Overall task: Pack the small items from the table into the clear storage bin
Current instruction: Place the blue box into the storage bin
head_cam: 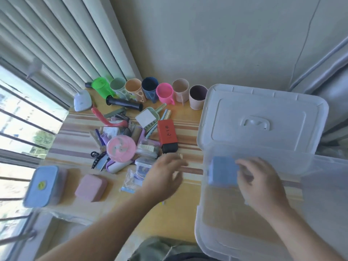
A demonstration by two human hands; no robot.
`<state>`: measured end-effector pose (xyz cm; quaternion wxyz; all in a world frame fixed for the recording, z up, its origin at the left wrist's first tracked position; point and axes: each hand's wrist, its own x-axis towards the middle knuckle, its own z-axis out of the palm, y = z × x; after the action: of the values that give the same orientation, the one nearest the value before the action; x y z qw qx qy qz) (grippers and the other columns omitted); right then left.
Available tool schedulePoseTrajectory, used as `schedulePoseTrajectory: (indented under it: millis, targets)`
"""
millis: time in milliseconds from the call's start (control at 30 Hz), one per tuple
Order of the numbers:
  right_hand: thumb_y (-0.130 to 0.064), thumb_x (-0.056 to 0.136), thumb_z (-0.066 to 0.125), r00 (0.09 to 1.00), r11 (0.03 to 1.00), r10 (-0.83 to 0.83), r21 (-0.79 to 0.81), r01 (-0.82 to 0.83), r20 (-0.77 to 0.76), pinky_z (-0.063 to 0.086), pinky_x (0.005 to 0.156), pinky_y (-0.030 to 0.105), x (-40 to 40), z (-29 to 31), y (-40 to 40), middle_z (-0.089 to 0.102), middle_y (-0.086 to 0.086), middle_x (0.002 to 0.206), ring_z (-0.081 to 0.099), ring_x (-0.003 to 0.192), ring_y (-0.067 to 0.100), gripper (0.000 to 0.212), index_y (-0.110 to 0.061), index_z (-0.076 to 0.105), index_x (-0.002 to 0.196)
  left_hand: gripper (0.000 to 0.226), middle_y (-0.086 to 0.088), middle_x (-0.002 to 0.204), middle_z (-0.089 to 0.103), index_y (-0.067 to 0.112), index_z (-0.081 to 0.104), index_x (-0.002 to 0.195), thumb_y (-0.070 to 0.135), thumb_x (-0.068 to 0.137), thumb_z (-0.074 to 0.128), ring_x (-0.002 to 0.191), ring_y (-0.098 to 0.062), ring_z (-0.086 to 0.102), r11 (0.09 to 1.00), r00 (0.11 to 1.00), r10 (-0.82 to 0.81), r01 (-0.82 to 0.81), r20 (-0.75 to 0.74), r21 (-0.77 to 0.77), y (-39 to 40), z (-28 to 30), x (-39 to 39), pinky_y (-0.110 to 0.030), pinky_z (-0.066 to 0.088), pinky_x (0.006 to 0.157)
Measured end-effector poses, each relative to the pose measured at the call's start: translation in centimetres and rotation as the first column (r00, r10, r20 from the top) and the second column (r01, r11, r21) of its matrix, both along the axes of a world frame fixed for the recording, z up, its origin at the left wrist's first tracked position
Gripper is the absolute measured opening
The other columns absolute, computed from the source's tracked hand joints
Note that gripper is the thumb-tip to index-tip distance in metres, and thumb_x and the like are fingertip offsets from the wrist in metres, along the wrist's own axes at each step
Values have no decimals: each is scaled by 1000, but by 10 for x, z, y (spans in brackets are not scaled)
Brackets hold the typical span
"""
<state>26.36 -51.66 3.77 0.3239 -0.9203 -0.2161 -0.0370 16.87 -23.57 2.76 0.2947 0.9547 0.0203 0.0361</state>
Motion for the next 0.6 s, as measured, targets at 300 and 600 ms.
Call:
schedulePoseTrajectory:
  millis: [300, 600]
  targets:
    - [-31, 96, 62, 809, 795, 292, -341, -502, -510, 54, 89, 44, -49, -49, 221, 42, 0, 137, 46, 127, 29, 55, -31, 43, 148, 82, -11, 145, 33, 32, 31, 155, 24, 85, 71, 127, -34, 46, 958, 831, 216, -81, -513, 273, 137, -91, -49, -41, 44, 106]
    - [-30, 87, 76, 754, 753, 176, -407, -517, -633, 53, 95, 51, -71, -112, 278, 21, 0, 163, 38, 135, 34, 44, -26, 45, 118, 33, -2, 134, 45, 20, 58, 114, 7, 84, 65, 109, -25, 57, 992, 874, 25, -82, -486, -97, 175, -116, -68, -34, 50, 84]
